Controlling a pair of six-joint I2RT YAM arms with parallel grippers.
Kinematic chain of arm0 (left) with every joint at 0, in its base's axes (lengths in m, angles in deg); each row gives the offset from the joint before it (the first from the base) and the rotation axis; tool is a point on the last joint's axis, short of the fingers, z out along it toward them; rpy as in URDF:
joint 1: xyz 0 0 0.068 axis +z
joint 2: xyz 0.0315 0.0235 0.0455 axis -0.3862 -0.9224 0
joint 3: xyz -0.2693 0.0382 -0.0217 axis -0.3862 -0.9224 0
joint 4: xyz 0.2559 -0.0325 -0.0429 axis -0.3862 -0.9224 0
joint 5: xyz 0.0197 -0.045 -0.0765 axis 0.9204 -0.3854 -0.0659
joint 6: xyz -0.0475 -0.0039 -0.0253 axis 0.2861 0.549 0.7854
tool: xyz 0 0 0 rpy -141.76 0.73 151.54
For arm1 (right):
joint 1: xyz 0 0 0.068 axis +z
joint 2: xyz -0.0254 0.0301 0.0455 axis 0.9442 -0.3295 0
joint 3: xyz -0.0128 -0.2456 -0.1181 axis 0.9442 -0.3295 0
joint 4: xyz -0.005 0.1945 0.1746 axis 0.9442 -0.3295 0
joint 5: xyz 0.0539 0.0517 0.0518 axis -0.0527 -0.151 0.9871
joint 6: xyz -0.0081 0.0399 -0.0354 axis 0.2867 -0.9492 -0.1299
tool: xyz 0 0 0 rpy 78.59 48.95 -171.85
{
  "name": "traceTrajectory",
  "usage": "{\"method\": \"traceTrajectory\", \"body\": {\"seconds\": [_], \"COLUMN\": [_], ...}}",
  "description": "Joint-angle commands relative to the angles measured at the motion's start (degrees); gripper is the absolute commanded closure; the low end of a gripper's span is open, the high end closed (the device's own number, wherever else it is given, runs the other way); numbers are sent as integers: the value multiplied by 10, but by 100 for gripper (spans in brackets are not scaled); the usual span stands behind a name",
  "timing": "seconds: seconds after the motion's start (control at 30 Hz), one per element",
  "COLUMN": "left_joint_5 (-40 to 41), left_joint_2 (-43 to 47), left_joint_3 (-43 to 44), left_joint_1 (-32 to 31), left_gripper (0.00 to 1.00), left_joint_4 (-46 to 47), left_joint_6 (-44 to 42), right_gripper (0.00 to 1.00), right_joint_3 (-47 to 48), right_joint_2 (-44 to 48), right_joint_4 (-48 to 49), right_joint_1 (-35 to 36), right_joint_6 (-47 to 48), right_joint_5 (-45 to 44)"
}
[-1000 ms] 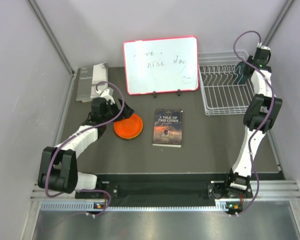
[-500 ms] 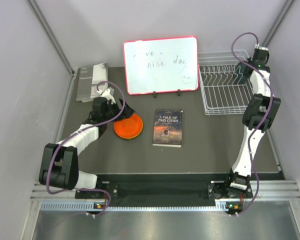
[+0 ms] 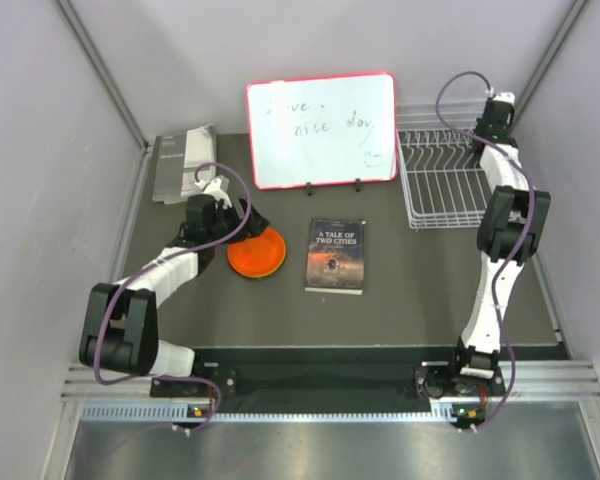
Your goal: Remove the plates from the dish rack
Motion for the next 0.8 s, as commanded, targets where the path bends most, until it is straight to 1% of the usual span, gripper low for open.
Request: {"method": "traceTrajectory", "body": {"seconds": [0.0, 0.27, 0.67, 0.77], "left_joint_5": [-1, -4, -14, -19], "left_joint_2": [-1, -1, 8, 11], "left_joint_3": [19, 18, 21, 25], "left_joint_1": [2, 2, 2, 1], "left_gripper": [13, 13, 11, 11], "left_joint_4": [27, 29, 28, 25], "left_joint_6": [-10, -12, -16, -18], "right_gripper": [100, 100, 100, 100], "right_joint_3": [-33, -60, -112, -145], "right_joint_2": [63, 107, 199, 237], "right_joint_4": [83, 131, 137, 139], "right_joint_1": [33, 64, 68, 72], "right_joint_6": [29, 66, 76, 73], "right_joint_5": [-73, -155, -181, -186]}}
